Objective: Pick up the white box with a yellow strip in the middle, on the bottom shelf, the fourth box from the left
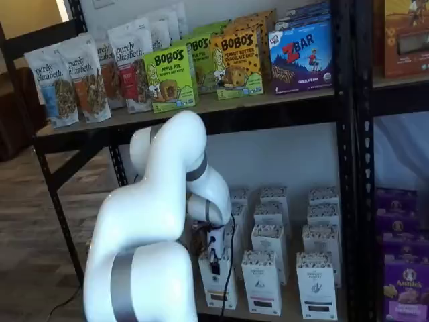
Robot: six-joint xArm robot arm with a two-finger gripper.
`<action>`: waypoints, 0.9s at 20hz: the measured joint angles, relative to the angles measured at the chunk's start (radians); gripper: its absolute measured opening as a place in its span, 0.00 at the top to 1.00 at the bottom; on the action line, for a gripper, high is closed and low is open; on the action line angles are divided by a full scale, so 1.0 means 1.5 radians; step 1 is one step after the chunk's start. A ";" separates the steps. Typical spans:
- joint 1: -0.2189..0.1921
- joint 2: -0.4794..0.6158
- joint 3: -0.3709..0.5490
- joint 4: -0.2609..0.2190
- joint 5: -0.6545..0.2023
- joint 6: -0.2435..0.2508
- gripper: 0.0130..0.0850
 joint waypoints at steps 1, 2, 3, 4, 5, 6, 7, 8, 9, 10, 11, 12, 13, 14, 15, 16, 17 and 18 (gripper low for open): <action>0.000 0.000 0.001 0.000 -0.001 0.000 0.22; 0.000 -0.001 0.002 0.000 -0.002 0.000 0.22; 0.000 -0.002 0.003 0.001 -0.003 0.000 0.22; 0.000 -0.002 0.004 0.001 -0.004 -0.001 0.22; 0.001 -0.003 0.005 0.003 -0.005 -0.003 0.22; 0.001 -0.004 0.006 0.005 -0.005 -0.004 0.22; 0.001 -0.005 0.008 0.007 -0.007 -0.006 0.28; 0.001 -0.006 0.009 0.009 -0.008 -0.008 0.28; 0.001 -0.007 0.010 0.010 -0.008 -0.009 0.33; 0.000 -0.007 0.011 0.011 -0.007 -0.010 0.33; 0.000 -0.008 0.012 0.012 -0.006 -0.012 0.39; 0.000 -0.009 0.013 0.013 -0.006 -0.012 0.44; 0.000 -0.009 0.013 0.014 -0.006 -0.013 0.44; 0.000 -0.010 0.015 0.017 -0.009 -0.016 0.44; 0.000 -0.010 0.015 0.013 -0.008 -0.012 0.44; 0.001 -0.010 0.015 0.011 -0.006 -0.010 0.44; 0.001 -0.011 0.016 0.014 -0.007 -0.012 0.44; 0.003 -0.012 0.018 0.016 -0.010 -0.013 0.44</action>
